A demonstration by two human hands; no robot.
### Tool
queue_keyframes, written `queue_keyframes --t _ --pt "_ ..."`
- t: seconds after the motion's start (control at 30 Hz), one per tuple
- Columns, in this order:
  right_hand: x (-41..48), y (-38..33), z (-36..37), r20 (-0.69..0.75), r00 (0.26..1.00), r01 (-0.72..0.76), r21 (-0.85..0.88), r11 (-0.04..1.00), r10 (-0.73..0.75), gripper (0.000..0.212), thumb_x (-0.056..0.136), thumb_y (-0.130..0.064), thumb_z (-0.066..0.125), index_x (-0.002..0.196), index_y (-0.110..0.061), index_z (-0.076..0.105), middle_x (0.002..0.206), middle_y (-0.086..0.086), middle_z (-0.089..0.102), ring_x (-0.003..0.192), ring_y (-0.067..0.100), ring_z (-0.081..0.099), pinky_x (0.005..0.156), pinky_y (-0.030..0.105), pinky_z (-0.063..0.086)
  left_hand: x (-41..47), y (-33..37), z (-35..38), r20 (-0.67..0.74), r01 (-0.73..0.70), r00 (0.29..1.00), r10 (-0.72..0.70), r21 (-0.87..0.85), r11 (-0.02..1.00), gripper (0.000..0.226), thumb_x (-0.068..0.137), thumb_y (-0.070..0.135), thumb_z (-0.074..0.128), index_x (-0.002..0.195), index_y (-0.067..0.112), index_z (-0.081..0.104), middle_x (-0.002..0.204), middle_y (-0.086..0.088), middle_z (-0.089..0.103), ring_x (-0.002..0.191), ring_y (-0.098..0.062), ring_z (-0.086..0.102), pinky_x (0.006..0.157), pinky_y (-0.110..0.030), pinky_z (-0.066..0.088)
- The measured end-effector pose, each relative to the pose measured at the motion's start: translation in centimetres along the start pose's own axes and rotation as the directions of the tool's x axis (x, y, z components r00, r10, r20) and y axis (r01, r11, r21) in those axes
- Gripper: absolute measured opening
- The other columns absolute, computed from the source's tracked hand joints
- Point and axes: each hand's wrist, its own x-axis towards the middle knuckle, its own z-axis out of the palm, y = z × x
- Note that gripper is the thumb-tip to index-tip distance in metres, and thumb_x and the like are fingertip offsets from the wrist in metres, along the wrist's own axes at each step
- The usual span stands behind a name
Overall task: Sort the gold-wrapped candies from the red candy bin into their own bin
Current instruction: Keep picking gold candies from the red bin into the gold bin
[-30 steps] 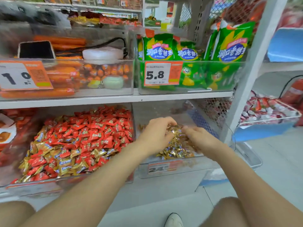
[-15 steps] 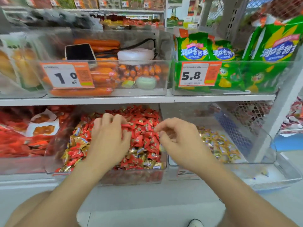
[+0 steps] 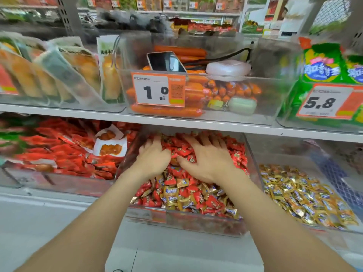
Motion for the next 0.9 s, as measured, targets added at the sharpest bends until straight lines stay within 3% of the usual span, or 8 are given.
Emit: queue_keyframes --t 0.1,0.2,0.33,0.5,0.7,0.8,0.87,0.9 --pt "-0.1 0.6 0.4 0.067 0.995 0.073 -0.045 0.996 -0.070 0.070 0.097 -0.074 0.030 0.160 -0.044 0.022 0.156 0.009 0.046 0.142 0.041 0.038 0.117 0.053 0.028 0.6 0.1 0.4 0.023 -0.039 0.999 0.038 0.031 0.999 0.066 0.093 0.044 0.034 0.157 0.032 0.037 0.164 -0.009 0.025 0.144 -0.041 0.024 0.121 -0.053 0.024" --pt "-1.0 0.9 0.1 0.089 0.985 0.154 -0.050 0.987 -0.150 0.067 0.097 -0.074 0.025 0.156 -0.044 0.029 0.146 0.006 0.051 0.129 0.038 0.049 0.111 0.051 0.036 -0.2 0.0 0.1 0.076 -0.104 0.992 0.099 0.067 0.992 0.077 0.078 0.052 0.030 0.151 0.030 0.045 0.158 -0.011 0.029 0.141 -0.039 0.028 0.120 -0.051 0.026" --pt "-2.2 1.6 -0.6 0.115 0.973 0.199 0.029 0.980 -0.201 0.055 0.102 -0.065 0.040 0.154 -0.049 0.033 0.145 0.001 0.048 0.125 0.035 0.051 0.108 0.051 0.038 -1.8 -1.4 -0.6 0.192 -0.209 0.966 0.172 0.195 0.958 0.078 0.080 0.057 0.042 0.152 0.026 0.040 0.146 -0.008 0.038 0.141 -0.034 0.030 0.118 -0.047 0.031" --pt "-3.1 0.3 -1.3 0.060 0.987 0.145 0.111 0.983 -0.152 0.066 0.085 -0.052 0.047 0.151 -0.047 0.042 0.147 0.002 0.048 0.129 0.032 0.049 0.112 0.048 0.032 -2.7 -1.7 -0.4 0.089 -0.230 0.973 0.212 0.352 0.907 0.064 0.099 0.040 0.048 0.155 0.012 0.034 0.155 -0.013 0.033 0.144 -0.036 0.026 0.118 -0.049 0.029" --pt "-0.7 -1.3 -0.8 -0.141 0.990 0.038 0.315 0.948 0.007 0.046 0.092 -0.019 0.048 0.134 -0.017 0.067 0.122 0.012 0.069 0.115 0.032 0.062 0.101 0.046 0.052 0.0 -0.3 -0.4 -0.069 -0.179 0.978 0.195 0.195 0.964 0.048 0.103 0.029 0.043 0.145 0.006 0.041 0.150 -0.022 0.036 0.139 -0.043 0.029 0.118 -0.051 0.028" --pt "1.8 -1.9 -0.1 -0.135 0.990 0.016 0.383 0.923 0.039 0.049 0.089 -0.026 0.041 0.129 -0.017 0.068 0.115 0.013 0.074 0.107 0.036 0.068 0.094 0.048 0.057 3.1 0.2 0.1 -0.012 -0.065 0.998 0.067 0.099 0.993 0.067 0.095 0.036 0.039 0.155 0.006 0.028 0.157 -0.025 0.030 0.143 -0.050 0.029 0.120 -0.053 0.029" --pt "3.6 -2.1 -0.1 -0.144 0.989 0.024 0.363 0.931 0.031 0.050 0.088 -0.030 0.041 0.128 -0.016 0.065 0.119 0.014 0.071 0.108 0.039 0.065 0.093 0.046 0.056 5.1 0.6 0.4 0.020 0.010 1.000 -0.010 0.007 1.000 0.073 0.085 0.041 0.035 0.148 0.005 0.037 0.150 -0.027 0.042 0.135 -0.050 0.043 0.114 -0.055 0.039" --pt "4.4 -2.2 -0.1 -0.139 0.990 0.021 0.340 0.940 0.028 0.046 0.090 -0.030 0.044 0.129 -0.016 0.065 0.124 0.013 0.069 0.111 0.039 0.063 0.093 0.043 0.055 5.9 0.8 0.7 0.019 0.044 0.999 -0.044 -0.019 0.999 0.064 0.090 0.037 0.036 0.143 0.002 0.045 0.144 -0.028 0.049 0.131 -0.049 0.049 0.110 -0.053 0.044"
